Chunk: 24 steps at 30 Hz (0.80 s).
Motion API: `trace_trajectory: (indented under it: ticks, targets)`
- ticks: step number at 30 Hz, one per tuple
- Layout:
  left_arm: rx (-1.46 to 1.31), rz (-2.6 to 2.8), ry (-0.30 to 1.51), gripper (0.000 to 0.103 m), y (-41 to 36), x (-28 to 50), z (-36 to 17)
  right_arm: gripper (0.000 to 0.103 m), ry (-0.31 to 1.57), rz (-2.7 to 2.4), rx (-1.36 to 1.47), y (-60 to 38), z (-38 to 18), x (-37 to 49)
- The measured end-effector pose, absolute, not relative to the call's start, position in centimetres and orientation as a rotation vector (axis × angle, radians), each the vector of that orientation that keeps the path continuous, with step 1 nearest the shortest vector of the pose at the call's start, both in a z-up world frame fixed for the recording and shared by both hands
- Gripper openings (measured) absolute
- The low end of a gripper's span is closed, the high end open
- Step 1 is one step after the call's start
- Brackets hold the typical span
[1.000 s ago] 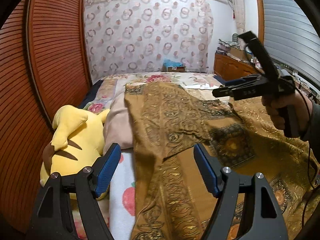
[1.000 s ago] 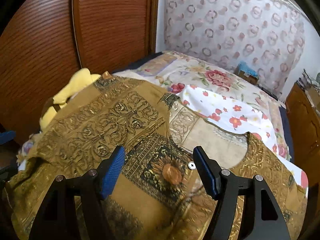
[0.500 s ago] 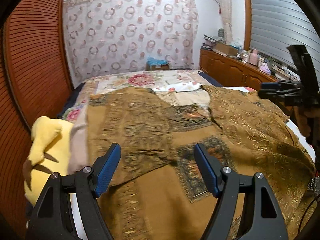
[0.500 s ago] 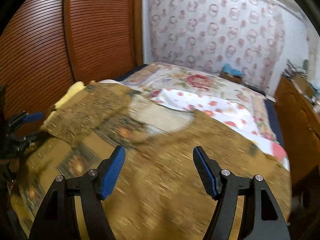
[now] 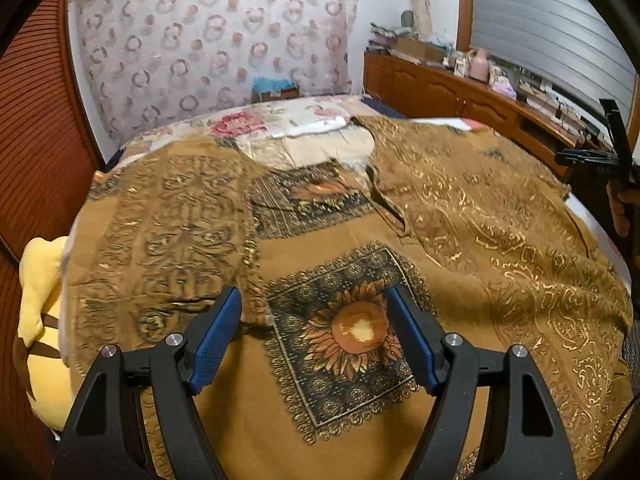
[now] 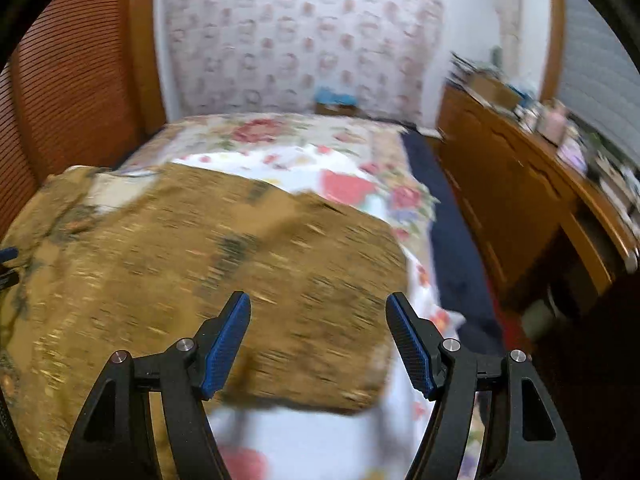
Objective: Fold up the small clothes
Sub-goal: 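Grasp the shirt's other side edge with the right gripper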
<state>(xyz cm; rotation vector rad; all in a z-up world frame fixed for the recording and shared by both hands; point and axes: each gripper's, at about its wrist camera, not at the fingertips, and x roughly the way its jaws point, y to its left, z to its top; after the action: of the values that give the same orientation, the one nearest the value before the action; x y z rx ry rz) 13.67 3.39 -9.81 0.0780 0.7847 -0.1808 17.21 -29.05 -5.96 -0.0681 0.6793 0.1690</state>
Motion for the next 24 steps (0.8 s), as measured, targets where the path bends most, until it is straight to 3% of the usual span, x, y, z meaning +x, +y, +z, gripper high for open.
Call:
trace_trajectory:
  ticks: [11,17,19,24]
  targets:
    - [0.135,-0.187,0.873,0.079,2.1,14.7,-11.1,0.062,0.790,0.162,0.031,-31.9,-7.2,17.9]
    - [0.125,-0.191,0.883,0.083,2.4,14.7,-11.3,0.044,0.796,0.181,-0.010,-32.7,-6.8,20.3]
    - [0.121,-0.190,0.892,0.091,2.5,14.8,-11.4,0.038,0.796,0.178,-0.028,-32.5,-6.8,20.4]
    - [0.112,-0.200,0.904,0.096,2.5,14.9,-11.6,0.035,0.798,0.181,-0.038,-32.5,-7.5,20.9]
